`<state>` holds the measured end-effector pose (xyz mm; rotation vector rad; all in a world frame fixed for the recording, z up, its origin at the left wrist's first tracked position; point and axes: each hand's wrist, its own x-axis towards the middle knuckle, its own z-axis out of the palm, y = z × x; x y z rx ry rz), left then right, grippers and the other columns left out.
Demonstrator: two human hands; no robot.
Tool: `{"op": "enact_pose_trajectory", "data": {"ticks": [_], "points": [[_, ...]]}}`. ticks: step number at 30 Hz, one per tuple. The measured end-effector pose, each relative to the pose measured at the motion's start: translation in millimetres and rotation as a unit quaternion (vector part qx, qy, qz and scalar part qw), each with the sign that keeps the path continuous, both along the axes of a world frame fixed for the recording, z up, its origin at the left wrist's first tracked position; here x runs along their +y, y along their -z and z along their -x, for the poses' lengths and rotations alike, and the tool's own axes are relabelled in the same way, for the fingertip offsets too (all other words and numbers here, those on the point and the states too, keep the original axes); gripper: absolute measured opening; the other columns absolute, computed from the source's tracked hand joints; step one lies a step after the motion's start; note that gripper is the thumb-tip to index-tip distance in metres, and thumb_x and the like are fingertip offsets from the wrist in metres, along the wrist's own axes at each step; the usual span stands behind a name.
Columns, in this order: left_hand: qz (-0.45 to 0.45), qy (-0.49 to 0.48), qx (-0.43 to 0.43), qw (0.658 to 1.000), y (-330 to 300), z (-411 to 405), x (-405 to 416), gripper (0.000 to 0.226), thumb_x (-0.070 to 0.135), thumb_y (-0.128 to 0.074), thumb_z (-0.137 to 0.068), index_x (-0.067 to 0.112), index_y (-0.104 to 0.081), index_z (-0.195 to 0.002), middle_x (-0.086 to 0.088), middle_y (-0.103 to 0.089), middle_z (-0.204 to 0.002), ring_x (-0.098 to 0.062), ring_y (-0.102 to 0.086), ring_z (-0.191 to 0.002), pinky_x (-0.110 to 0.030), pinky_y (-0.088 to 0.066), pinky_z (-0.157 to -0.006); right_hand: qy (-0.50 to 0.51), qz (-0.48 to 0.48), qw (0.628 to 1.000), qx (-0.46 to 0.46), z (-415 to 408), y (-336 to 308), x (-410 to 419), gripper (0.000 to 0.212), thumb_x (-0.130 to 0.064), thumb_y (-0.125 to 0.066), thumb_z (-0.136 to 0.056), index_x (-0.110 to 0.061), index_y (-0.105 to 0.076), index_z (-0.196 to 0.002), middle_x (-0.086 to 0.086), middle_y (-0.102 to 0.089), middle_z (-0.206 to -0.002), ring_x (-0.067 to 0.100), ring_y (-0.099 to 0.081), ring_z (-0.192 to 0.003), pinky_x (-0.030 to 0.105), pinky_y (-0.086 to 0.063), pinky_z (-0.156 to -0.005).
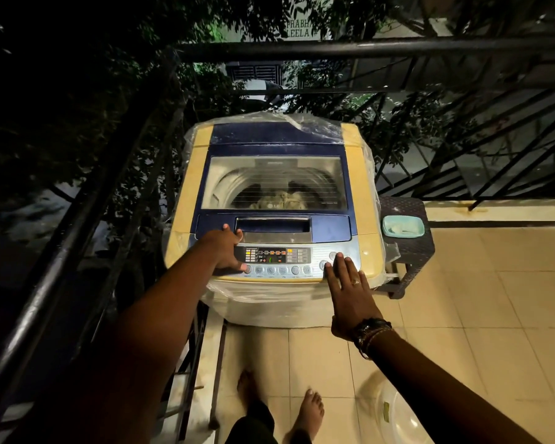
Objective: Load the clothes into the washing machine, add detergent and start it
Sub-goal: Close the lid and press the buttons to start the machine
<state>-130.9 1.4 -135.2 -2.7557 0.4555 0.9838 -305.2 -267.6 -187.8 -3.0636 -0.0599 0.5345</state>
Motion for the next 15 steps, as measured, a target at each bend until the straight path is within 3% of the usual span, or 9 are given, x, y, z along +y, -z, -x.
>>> {"op": "enact_pose_trajectory", "data": {"ticks": [7,11,15], "points": [[-0.010,0.012,-0.031,0.999,-3,2,-5,0.102,0.066,-0.064,-0.085,0.019,-0.014,-0.161,-0.022,-0.011,-0.166,-0.039,-0.032,-0.147,-0.045,-0.034,-0.117,0.001,0.000,1.000,-0.012,-4,3,2,0.121,-0.023,-0.072,-0.067,-0.019,0.005,-0.160,0.019,0.011,-0.167,0.041,0.005,-0.154,0.057,-0.014,-0.124],[0.000,0.001,-0.047,0.999,1,5,-4,0.101,0.067,-0.063,-0.085,0.019,-0.017,-0.160,-0.022,-0.013,-0.166,-0.041,-0.037,-0.144,-0.043,-0.037,-0.114,0.019,-0.029,0.999,-0.025,-4,8,1,0.112,-0.019,-0.064,-0.070,-0.023,0.002,-0.161,0.017,0.011,-0.167,0.038,0.006,-0.155,0.056,-0.013,-0.124],[0.005,0.003,-0.056,0.998,3,4,-2,0.093,0.066,-0.059,-0.088,0.021,-0.019,-0.159,-0.020,-0.016,-0.166,-0.042,-0.040,-0.142,-0.044,-0.038,-0.112,0.055,-0.068,0.995,-0.051,-2,19,-1,0.115,-0.015,-0.064,-0.064,-0.030,-0.004,-0.161,0.013,0.017,-0.167,0.037,0.010,-0.155,0.056,-0.017,-0.123]]}}
